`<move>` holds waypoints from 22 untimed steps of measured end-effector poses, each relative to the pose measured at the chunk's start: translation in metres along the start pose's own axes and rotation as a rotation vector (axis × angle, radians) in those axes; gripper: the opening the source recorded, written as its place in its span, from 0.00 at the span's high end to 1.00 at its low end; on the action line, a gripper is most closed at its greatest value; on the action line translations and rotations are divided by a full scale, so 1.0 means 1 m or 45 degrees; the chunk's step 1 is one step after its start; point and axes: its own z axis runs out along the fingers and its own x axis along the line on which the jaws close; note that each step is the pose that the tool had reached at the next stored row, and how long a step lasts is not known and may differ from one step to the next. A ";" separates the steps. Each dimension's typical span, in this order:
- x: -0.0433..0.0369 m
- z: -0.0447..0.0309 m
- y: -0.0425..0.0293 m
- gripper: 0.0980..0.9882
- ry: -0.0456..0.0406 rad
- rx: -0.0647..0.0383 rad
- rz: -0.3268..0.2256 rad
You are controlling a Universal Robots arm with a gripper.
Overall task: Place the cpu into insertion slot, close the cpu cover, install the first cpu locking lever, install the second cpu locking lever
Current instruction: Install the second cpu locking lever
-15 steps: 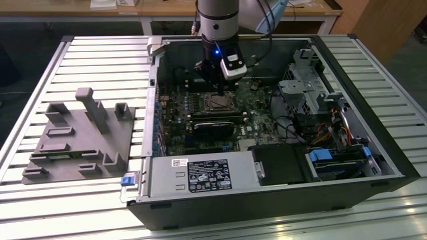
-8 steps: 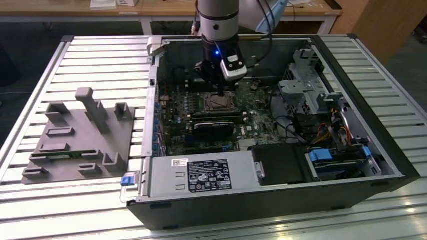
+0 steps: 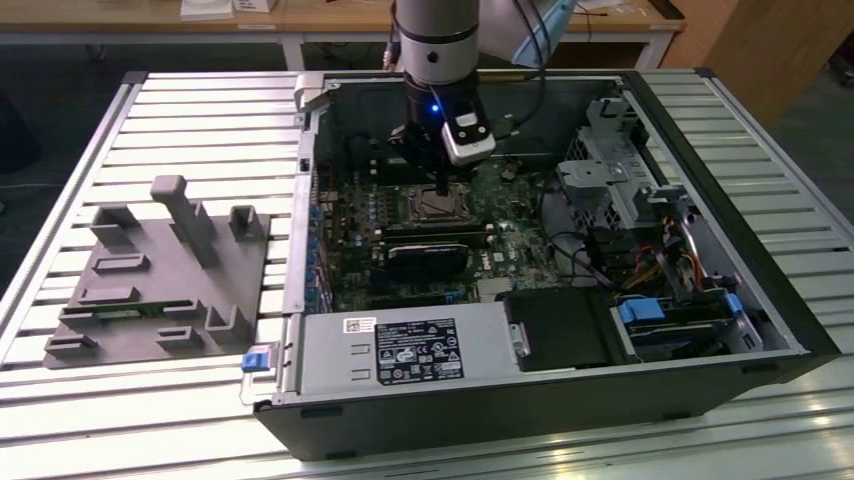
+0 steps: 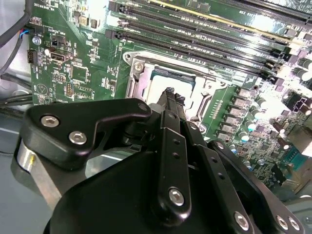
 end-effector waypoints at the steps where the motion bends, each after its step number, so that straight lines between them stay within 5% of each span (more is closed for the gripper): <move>1: -0.0002 0.0000 -0.0006 0.99 0.000 0.000 0.000; 14: -0.0040 0.0001 -0.0135 0.99 -0.001 0.003 0.000; 22: -0.0050 -0.0048 -0.0150 0.99 -0.001 0.003 0.000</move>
